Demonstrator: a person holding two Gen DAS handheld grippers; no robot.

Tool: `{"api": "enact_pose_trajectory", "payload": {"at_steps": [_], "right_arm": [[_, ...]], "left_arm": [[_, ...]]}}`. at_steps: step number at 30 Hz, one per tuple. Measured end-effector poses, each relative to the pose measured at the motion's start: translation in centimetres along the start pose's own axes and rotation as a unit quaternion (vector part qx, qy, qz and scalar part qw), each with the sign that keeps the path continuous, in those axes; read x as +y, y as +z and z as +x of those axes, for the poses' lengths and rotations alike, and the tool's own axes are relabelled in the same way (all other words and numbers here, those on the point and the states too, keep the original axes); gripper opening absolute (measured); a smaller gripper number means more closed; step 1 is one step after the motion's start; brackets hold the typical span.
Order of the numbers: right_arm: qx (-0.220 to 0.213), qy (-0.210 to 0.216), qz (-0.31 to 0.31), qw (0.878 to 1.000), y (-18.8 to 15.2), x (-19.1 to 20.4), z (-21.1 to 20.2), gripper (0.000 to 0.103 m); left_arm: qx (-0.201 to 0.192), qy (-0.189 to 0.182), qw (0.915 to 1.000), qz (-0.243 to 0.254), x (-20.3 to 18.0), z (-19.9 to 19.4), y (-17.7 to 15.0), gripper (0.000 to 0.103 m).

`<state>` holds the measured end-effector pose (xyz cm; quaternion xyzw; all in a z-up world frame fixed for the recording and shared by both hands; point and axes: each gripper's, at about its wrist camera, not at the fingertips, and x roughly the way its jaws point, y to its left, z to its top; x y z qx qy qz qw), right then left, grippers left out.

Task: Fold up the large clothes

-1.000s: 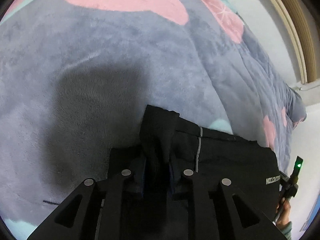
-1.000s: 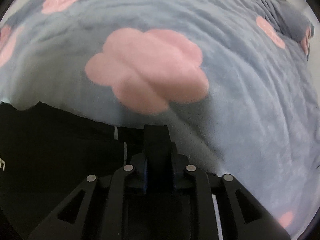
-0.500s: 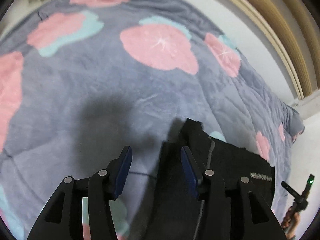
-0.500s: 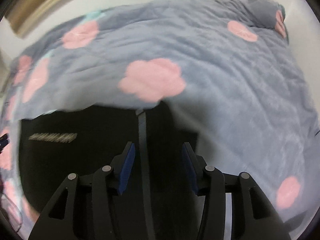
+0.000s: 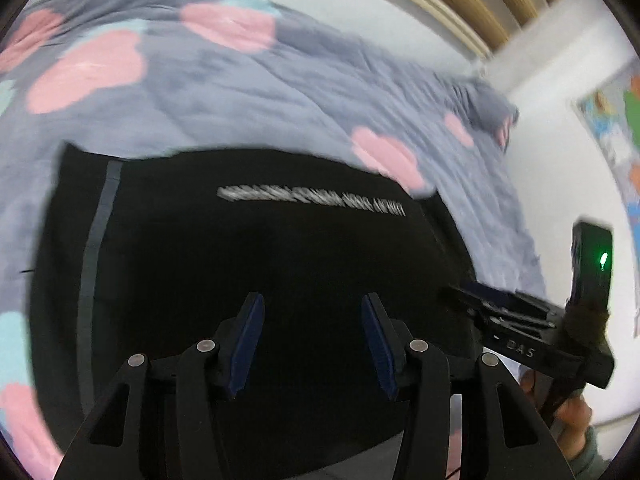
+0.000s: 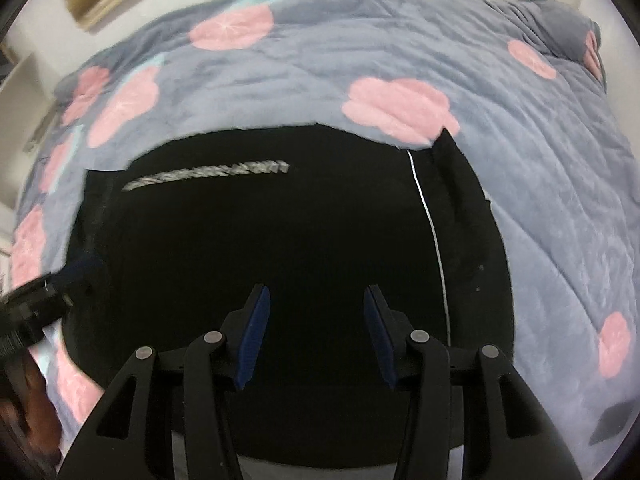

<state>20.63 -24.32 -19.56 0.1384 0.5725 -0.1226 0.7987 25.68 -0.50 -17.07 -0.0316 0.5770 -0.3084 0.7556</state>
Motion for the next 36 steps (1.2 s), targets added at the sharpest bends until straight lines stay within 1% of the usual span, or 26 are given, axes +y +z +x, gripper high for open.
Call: {"api": "enact_pose_trajectory", "payload": {"at_steps": [1,3,5,7,12,13,15,16,17,18,19,20,22,24,25,27,28,31,33,35,36], "right_arm": [[0.016,0.002,0.006,1.0,-0.1,-0.2,1.5,0.051],[0.041,0.002,0.014,0.999,-0.4,-0.7,3.8,0.055],[0.054,-0.006,0.006,0.999,-0.7,-0.7,5.6,0.057],[0.056,-0.011,0.001,0.998,-0.7,-0.6,6.7,0.058],[0.06,-0.021,-0.015,0.998,-0.4,0.0,7.2,0.061],[0.065,-0.016,-0.013,0.998,-0.1,-0.1,6.8,0.061],[0.065,0.0,-0.002,0.998,0.6,-0.3,5.4,0.061],[0.054,0.008,0.001,0.999,1.0,-0.4,4.5,0.061],[0.032,0.015,-0.001,0.999,1.6,-0.2,3.2,0.061],[0.011,0.017,-0.006,1.0,2.4,0.1,2.0,0.061],[-0.004,0.018,-0.011,1.0,3.1,0.5,1.3,0.061],[-0.01,0.022,-0.014,1.0,3.7,0.8,1.0,0.061],[-0.006,0.03,-0.016,0.999,5.2,1.6,1.8,0.061],[0.008,0.013,-0.015,1.0,6.1,1.9,3.7,0.061],[0.029,0.012,-0.012,0.999,6.5,2.0,5.6,0.061],[0.06,0.026,0.006,0.998,6.6,1.6,8.3,0.063],[0.07,0.034,0.02,0.997,6.5,1.1,9.7,0.064],[0.065,0.025,0.009,0.998,6.5,1.3,10.5,0.065],[0.061,0.019,0.002,0.998,6.0,1.5,10.5,0.065],[0.058,0.029,0.002,0.998,5.6,1.2,10.1,0.065],[0.057,0.04,0.009,0.998,5.4,0.9,9.5,0.065]], "left_arm": [[0.011,0.019,0.9997,0.007,-0.5,1.3,-0.3,0.052],[0.04,0.06,0.9974,0.006,-0.4,4.7,-0.8,0.052],[0.046,0.072,0.9963,0.002,-0.1,6.3,-1.1,0.052],[0.051,0.078,0.9956,-0.002,0.4,7.2,-1.0,0.052],[0.056,0.088,0.9946,-0.001,1.0,8.4,-0.2,0.052],[0.056,0.087,0.9946,0.0,1.1,8.3,0.0,0.052],[0.055,0.073,0.9958,0.0,1.0,7.0,0.4,0.052],[0.051,0.059,0.997,-0.002,1.0,6.1,0.6,0.052],[0.044,0.046,0.998,-0.006,1.2,5.1,1.0,0.052],[0.032,0.041,0.9986,-0.011,1.4,4.2,1.4,0.052],[0.014,0.046,0.9987,-0.019,1.7,2.9,2.1,0.052],[0.005,0.05,0.9985,-0.024,2.0,2.3,2.7,0.052],[-0.004,0.054,0.9979,-0.036,2.7,1.7,3.8,0.052],[0.001,0.061,0.997,-0.047,3.7,2.1,4.6,0.052],[0.014,0.071,0.9961,-0.05,4.4,3.1,4.9,0.052],[0.044,0.071,0.9952,-0.053,5.4,5.0,4.9,0.052],[0.049,0.073,0.9948,-0.052,5.7,5.8,4.9,0.052],[0.06,0.089,0.9935,-0.039,5.4,7.8,5.2,0.052],[0.06,0.098,0.9928,-0.034,4.8,8.4,4.7,0.053],[0.055,0.099,0.9928,-0.039,4.3,8.3,5.2,0.053],[0.05,0.095,0.9934,-0.04,4.4,7.4,5.0,0.053]]}}
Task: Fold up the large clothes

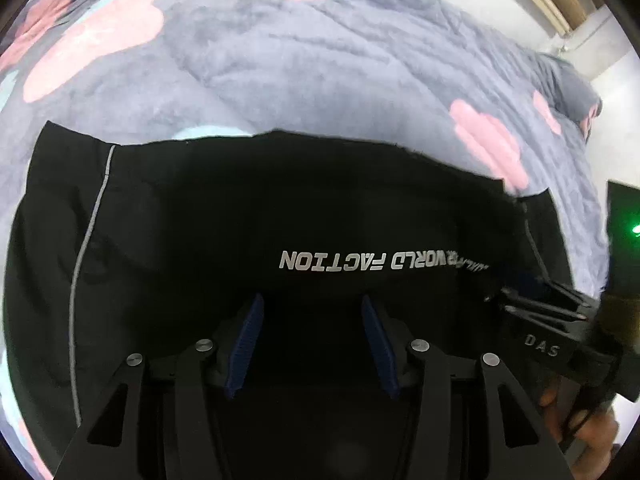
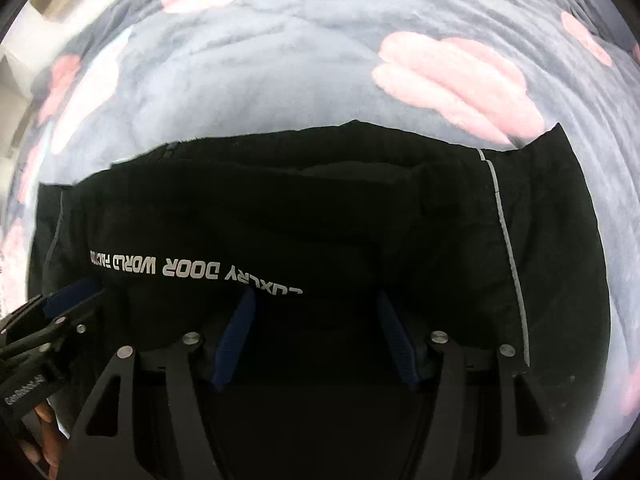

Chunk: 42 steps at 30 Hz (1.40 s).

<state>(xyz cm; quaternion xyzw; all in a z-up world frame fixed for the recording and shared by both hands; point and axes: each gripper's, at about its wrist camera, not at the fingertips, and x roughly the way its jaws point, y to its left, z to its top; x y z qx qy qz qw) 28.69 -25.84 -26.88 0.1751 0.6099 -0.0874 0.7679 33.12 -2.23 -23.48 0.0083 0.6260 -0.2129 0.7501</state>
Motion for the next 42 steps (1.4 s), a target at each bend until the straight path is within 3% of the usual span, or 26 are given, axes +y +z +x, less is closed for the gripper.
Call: {"api": "enact_pose_trajectory", "payload": {"at_steps": [6,10,16,21,27,31,34,37,40,42], "right_arm": [[-0.005,0.03,0.034,0.999,-3.4,-1.9,-3.8,0.065],[-0.002,0.019,0.026,0.999,-7.0,-2.0,-6.0,0.065],[0.005,0.019,0.035,0.999,-12.3,-2.2,-9.3,0.065],[-0.006,0.029,0.021,0.999,-13.6,1.6,-10.7,0.065],[-0.008,0.029,0.02,0.999,-14.8,5.7,-11.0,0.065],[-0.007,0.006,0.014,1.0,-16.3,6.8,-11.3,0.065],[-0.005,-0.013,0.029,0.999,-17.0,6.6,-10.8,0.065],[0.004,-0.06,0.034,0.998,-17.4,6.8,-10.3,0.065],[-0.026,-0.073,0.019,0.997,-17.8,7.9,-12.1,0.065],[-0.047,-0.098,-0.006,0.994,-17.7,9.0,-13.4,0.065]], "left_arm": [[-0.066,0.01,0.9977,0.012,-0.5,-8.9,-1.9,0.053],[-0.125,0.041,0.9913,0.011,-0.7,-16.2,-4.5,0.053],[-0.192,0.053,0.98,0.007,-0.3,-24.7,-8.3,0.053],[-0.222,0.064,0.9727,0.015,-0.5,-29.4,-12.2,0.053],[-0.235,0.057,0.97,0.022,0.2,-32.3,-15.2,0.053],[-0.24,0.049,0.9692,0.026,1.5,-33.0,-16.4,0.053],[-0.227,0.038,0.9731,0.019,3.4,-32.0,-16.6,0.053],[-0.192,0.04,0.9805,0.005,5.8,-29.5,-16.2,0.053],[-0.178,0.017,0.9838,-0.009,7.6,-27.8,-16.1,0.053],[-0.171,0.022,0.985,-0.012,8.2,-27.0,-15.9,0.053]]}}
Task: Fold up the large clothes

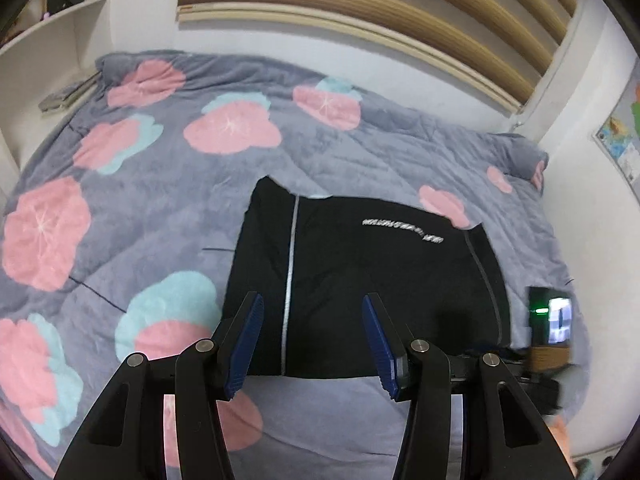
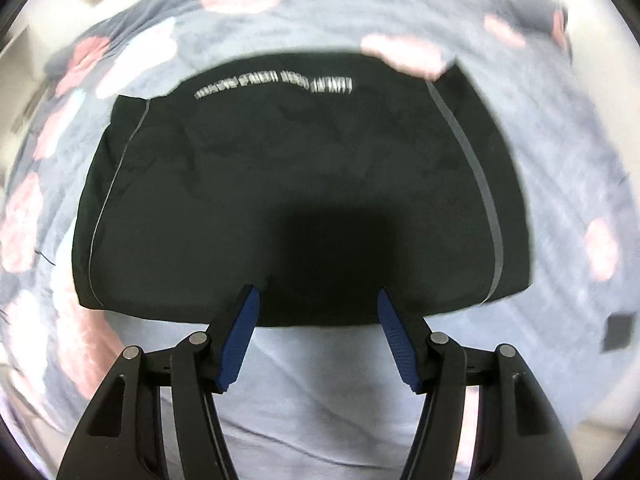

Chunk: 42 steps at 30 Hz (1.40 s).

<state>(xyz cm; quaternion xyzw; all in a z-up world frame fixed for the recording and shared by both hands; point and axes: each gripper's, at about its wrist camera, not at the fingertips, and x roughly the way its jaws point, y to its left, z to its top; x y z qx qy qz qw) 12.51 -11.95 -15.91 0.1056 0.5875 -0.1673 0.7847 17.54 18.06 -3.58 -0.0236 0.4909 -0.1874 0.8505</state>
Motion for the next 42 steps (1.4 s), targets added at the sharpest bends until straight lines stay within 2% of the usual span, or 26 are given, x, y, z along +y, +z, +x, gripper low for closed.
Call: {"api": "enact_pose_trajectory", "payload": {"at_steps": [4,5,9,10,12,15,18,21,25,28,31,35,37,39,42], "right_arm": [[-0.029,-0.012,-0.03,0.999,1.1,1.1,-0.5,0.067],[-0.022,-0.009,-0.029,0.999,1.4,1.1,0.3,0.068],[0.047,0.011,0.004,0.999,2.0,0.1,7.7,0.069],[0.055,0.019,0.012,0.998,1.9,-0.3,8.8,0.073],[0.063,0.029,0.014,0.998,2.1,-1.0,9.6,0.078],[0.061,0.068,0.012,0.996,2.9,-2.3,8.0,0.078],[0.018,0.087,0.019,0.996,3.8,-5.9,4.7,0.077],[-0.018,0.069,0.038,0.997,5.2,-11.1,2.6,0.078],[-0.025,0.054,0.078,0.995,6.9,-18.8,3.0,0.082],[-0.012,0.066,0.109,0.992,7.3,-22.7,4.7,0.082],[0.002,0.092,0.127,0.988,8.2,-25.0,7.1,0.082],[0.029,0.132,0.131,0.982,8.7,-25.1,10.5,0.082],[0.046,0.142,0.125,0.981,8.8,-24.7,12.5,0.082],[0.054,0.158,0.123,0.978,9.2,-24.8,14.0,0.086],[0.073,0.2,0.134,0.968,9.6,-25.0,16.1,0.092]], "left_arm": [[0.01,-0.003,0.9999,-0.008,0.4,0.8,-0.1,0.053],[0.011,0.001,0.9999,-0.009,0.3,0.9,-0.2,0.053],[0.023,0.022,0.9993,-0.02,0.3,1.6,-0.6,0.053],[0.027,0.028,0.999,-0.022,0.4,1.8,-0.8,0.053],[0.038,0.037,0.9983,-0.026,0.7,2.7,-1.1,0.053],[0.043,0.044,0.9976,-0.034,1.7,4.4,-1.1,0.053],[0.056,0.032,0.9972,-0.036,2.8,6.4,-0.8,0.053],[0.076,0.016,0.996,-0.044,4.1,8.8,0.0,0.057],[0.095,0.025,0.9935,-0.058,6.3,12.6,1.6,0.06],[0.12,-0.02,0.9874,-0.1,8.6,15.6,2.3,0.06],[0.147,-0.072,0.9763,-0.142,10.8,18.6,2.5,0.062],[0.165,-0.091,0.9658,-0.178,13.1,21.8,2.0,0.064],[0.18,-0.113,0.9578,-0.194,13.8,23.1,1.6,0.068],[0.189,-0.133,0.951,-0.205,14.1,24.0,1.2,0.069],[0.206,-0.173,0.9384,-0.217,14.1,25.2,0.6,0.075]]}}
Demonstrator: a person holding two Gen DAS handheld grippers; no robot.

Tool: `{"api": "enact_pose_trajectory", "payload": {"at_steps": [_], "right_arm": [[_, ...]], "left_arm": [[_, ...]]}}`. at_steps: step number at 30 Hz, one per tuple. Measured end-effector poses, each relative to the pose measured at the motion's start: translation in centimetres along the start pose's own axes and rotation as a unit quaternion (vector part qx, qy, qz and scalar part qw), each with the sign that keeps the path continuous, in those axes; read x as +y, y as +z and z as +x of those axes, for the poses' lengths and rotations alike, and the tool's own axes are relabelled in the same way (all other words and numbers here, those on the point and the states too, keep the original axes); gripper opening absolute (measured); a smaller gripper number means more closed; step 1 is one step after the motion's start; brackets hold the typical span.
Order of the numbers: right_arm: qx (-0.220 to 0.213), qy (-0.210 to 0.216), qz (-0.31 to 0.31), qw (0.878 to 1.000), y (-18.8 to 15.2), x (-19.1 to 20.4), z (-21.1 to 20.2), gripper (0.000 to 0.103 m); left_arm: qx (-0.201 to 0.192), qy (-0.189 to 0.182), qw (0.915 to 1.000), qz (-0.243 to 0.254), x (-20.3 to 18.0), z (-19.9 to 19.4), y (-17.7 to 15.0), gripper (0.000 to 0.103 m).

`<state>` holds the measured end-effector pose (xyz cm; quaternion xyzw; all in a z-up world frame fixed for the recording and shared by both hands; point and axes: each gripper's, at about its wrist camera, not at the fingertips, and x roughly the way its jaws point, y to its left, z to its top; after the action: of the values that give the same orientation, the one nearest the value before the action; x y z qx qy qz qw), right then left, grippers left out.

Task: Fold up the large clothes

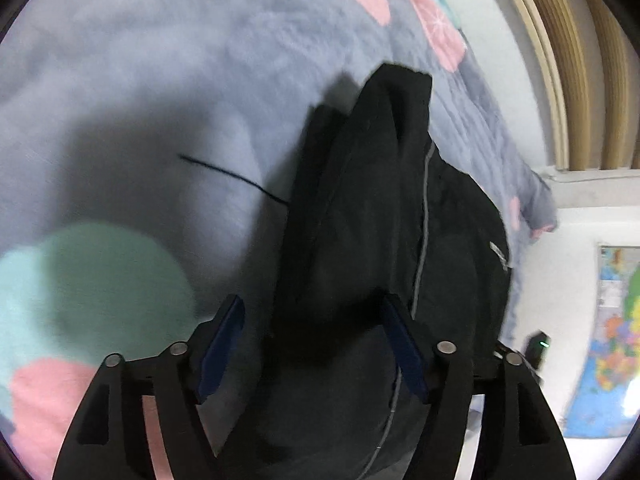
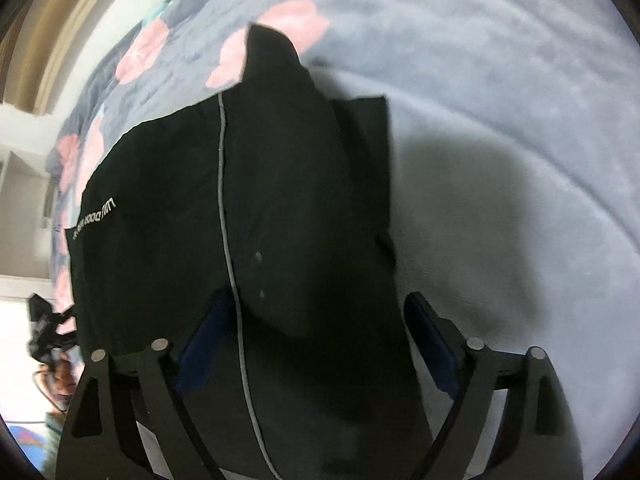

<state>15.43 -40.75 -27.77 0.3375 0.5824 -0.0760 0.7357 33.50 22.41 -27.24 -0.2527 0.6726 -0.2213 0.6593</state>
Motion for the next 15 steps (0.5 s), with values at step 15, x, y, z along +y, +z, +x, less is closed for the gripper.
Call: {"api": "enact_pose_trajectory", "payload": {"at_steps": [15], "right_arm": [[0.055,0.121,0.027,0.991,2.5,-1.9,5.9,0.103]], "left_arm": [[0.091,-0.064,0.9937,-0.013,-0.7,7.0,0.6,0.084]]}}
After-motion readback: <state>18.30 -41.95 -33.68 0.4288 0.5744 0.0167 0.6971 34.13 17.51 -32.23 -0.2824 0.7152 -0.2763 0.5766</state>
